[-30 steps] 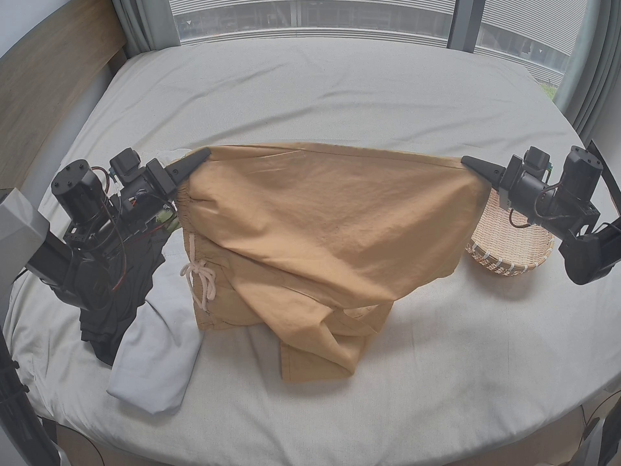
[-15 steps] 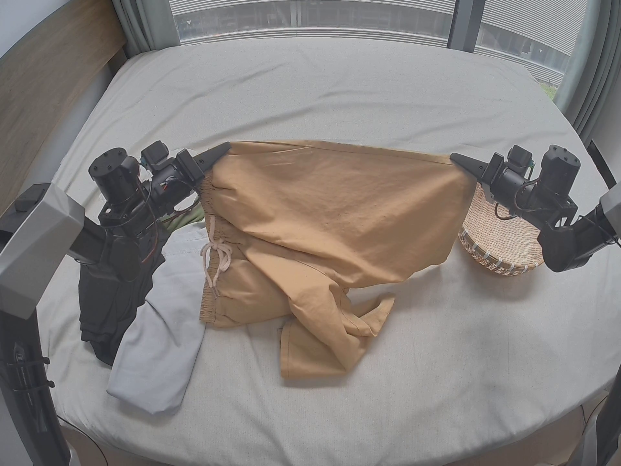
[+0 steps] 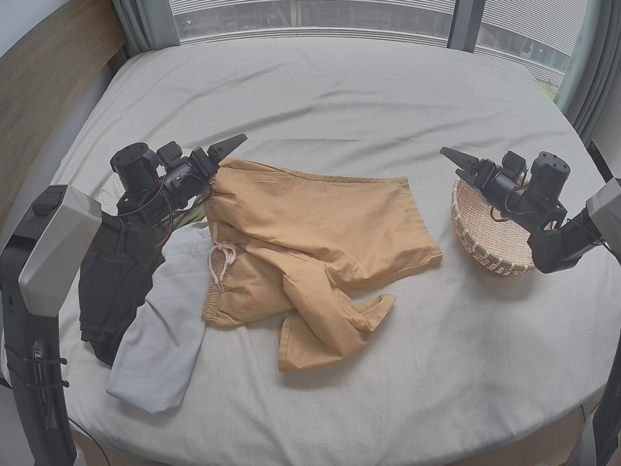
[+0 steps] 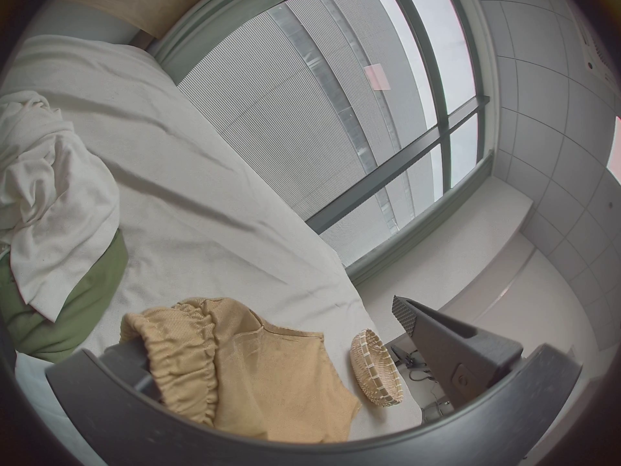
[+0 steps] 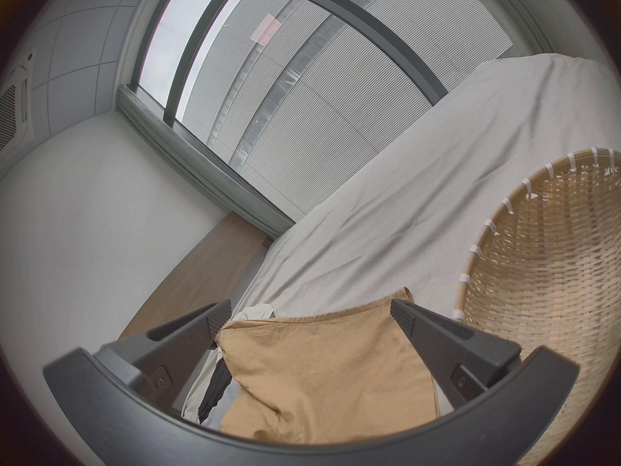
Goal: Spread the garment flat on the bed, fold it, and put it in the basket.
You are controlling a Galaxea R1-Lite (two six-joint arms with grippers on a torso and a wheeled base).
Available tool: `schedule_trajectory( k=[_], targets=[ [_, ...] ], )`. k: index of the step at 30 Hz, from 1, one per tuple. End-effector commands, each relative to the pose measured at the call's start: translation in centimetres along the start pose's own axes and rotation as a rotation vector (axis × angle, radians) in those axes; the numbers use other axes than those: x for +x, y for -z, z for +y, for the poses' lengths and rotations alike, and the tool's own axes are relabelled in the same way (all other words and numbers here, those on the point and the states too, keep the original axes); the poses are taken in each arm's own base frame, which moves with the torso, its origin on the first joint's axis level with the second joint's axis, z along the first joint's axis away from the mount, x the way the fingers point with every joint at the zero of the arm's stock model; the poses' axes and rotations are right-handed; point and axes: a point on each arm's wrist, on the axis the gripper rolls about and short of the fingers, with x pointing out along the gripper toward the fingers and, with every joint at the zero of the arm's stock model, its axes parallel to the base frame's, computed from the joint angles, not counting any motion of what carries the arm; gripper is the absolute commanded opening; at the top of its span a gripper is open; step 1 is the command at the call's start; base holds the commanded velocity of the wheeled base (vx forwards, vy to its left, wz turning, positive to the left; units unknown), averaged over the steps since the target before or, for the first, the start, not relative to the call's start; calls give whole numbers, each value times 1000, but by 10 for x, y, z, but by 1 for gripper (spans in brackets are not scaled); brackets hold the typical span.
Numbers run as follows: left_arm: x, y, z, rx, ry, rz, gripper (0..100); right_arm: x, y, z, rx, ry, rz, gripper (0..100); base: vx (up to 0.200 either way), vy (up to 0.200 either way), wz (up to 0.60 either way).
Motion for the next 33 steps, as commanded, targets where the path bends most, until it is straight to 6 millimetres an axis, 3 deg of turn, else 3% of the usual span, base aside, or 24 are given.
schedule_trajectory(
  k=[1, 10, 17, 20, 25, 33],
  targets=[
    [-1, 2, 10, 12, -99, -4, 100, -18, 9, 22, -12, -12, 23, 100, 0, 0, 0],
    [-13, 5, 26, 119, -285, -26, 100, -43, 54, 34, 17, -13, 111, 100, 0, 0, 0],
    [-39, 6, 2, 143, -293, 4, 100, -63, 98, 37, 39, -11, 204, 100, 0, 0, 0],
    [-53, 10, -5, 161, -295, 25, 100, -70, 115, 39, 67, 2, 261, 100, 0, 0, 0],
    [-97, 31, -10, 172, -252, 109, 100, -72, 153, 33, 111, 57, 368, 100, 0, 0, 0],
    [-152, 70, -17, 133, -150, 230, 100, -60, 180, 24, 126, 120, 401, 100, 0, 0, 0]
  ],
)
